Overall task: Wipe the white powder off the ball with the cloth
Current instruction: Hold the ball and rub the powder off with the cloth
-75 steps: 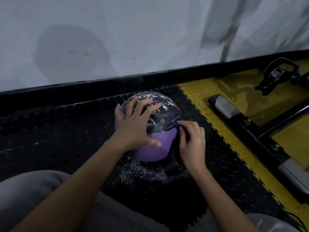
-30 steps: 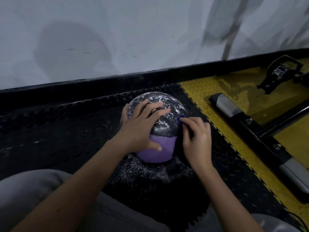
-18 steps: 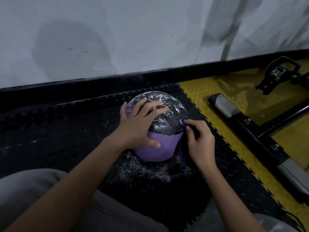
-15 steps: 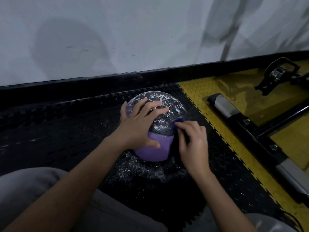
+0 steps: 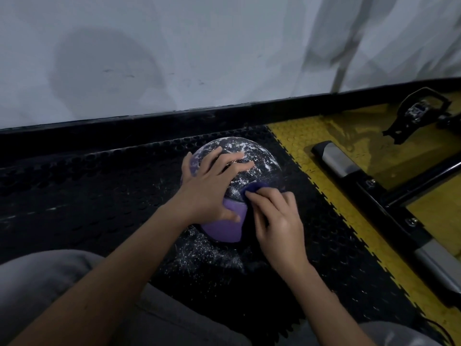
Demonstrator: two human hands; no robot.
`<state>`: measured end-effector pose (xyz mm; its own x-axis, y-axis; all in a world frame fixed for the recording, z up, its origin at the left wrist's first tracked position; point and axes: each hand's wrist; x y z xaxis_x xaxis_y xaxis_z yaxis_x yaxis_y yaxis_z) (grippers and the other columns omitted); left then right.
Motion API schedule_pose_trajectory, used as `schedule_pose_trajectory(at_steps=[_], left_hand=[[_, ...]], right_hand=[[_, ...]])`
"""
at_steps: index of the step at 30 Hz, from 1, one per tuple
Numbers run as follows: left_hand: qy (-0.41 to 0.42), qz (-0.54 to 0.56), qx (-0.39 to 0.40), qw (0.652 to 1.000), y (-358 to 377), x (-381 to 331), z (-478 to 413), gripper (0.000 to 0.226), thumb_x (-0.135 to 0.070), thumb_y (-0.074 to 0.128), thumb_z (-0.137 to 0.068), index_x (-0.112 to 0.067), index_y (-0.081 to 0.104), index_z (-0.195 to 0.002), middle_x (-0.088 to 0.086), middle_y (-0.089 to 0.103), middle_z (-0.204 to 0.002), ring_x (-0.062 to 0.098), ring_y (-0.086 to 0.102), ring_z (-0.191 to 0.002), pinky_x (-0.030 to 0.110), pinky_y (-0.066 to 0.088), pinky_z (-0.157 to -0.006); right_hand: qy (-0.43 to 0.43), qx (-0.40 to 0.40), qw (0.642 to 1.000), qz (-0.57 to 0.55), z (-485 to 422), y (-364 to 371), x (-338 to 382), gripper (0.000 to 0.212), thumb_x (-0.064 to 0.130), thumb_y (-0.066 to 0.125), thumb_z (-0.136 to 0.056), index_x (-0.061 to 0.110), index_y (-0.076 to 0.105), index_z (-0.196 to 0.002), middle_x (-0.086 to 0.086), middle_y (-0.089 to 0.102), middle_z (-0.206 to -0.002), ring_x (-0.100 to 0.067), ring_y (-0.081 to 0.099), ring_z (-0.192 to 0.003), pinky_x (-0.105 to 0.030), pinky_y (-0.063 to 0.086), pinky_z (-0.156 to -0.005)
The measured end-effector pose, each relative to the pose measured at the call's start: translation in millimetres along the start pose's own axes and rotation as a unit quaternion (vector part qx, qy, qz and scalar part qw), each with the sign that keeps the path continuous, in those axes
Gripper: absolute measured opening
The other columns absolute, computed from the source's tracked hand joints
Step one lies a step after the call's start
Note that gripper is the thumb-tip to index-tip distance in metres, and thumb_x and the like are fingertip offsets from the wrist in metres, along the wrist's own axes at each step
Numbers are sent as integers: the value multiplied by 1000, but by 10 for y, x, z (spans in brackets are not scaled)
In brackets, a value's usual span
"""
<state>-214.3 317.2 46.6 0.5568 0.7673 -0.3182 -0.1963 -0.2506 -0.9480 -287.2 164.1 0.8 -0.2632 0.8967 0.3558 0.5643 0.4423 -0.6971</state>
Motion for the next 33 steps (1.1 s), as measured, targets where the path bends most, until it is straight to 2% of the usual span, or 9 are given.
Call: schedule_pose_trajectory(at_steps=[5,8,12,15,18,22,24,28,33], left_hand=[[1,7,5,1000,-2,-7,-20,101,-56,72,-66,-49,5,-142,-25,-7,-149,2,-21,-135,58,-16,-105],[6,11,7,1000,5,-27,-20,101,-56,71,-67,-50,4,-142,-26,-9,-149,1,-21,-135,58,-18,-104],[-2,1,1,1000,16,-32,1,100,-55,72,-66,-49,6,-141,-26,-7,-148,-1,-20,-134,59,-16,-105],[-6,7,-3,1000,13,-14,6,100,-54,73,-65,-49,8,-141,-26,-5,-148,-1,-19,-134,58,-16,-105],[-5,12,-5,1000,6,-9,1,100,-55,73,-64,-50,8,-141,-26,-5,-148,-1,-19,-135,58,-16,-105],[2,15,1,1000,15,-45,-6,100,-55,72,-66,-49,6,-141,-25,-7,-148,0,-21,-134,58,-18,-104],[1,8,1,1000,23,-55,2,100,-55,72,-67,-48,6,-142,-25,-7,-148,-1,-21,-133,58,-18,-104],[-3,2,-7,1000,29,-57,18,100,-56,72,-66,-48,7,-142,-25,-5,-148,-1,-19,-133,58,-16,-104],[1,13,-1,1000,26,-65,10,100,-55,72,-66,-49,6,-142,-25,-7,-149,1,-20,-135,60,-17,-104]], right_hand=[[92,-34,995,-33,-139,-19,-244,19,3,57,-86,7,70,-100,-3,64,-95,-24,54,-81,-17,38,-80],[189,-50,977,-88,-213,-38,-343,19,-2,59,-86,8,70,-98,3,60,-91,-23,59,-86,-38,47,-85],[101,-36,994,-34,-134,-29,-110,20,4,57,-85,8,70,-100,-1,64,-94,-22,52,-80,-12,34,-80],[25,10,1000,-12,-114,-45,-41,22,8,57,-85,8,70,-103,-2,64,-98,-21,48,-80,-17,36,-73],[74,4,997,-17,-249,-60,-261,20,6,57,-85,8,71,-100,-2,65,-95,-23,52,-81,-8,31,-75],[175,-7,984,-44,-322,-63,-398,20,0,60,-86,10,71,-100,-1,65,-94,-29,58,-85,-11,31,-74],[133,-24,991,-16,-247,-34,-236,21,0,59,-86,10,71,-100,-1,66,-96,-26,53,-81,-6,29,-76],[28,-8,999,18,-127,-10,-69,25,2,58,-83,9,71,-104,-1,66,-101,-21,43,-80,-24,37,-76],[160,-23,987,-9,-306,-20,-410,23,-3,59,-86,8,71,-101,-3,68,-97,-31,53,-82,-1,25,-78]])
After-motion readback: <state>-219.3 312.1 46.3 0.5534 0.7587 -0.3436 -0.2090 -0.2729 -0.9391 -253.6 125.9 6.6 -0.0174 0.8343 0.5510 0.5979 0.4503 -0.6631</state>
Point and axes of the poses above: each hand's wrist, its own z-axis away from the middle knuckle, its own y-axis out of the palm, x = y × z
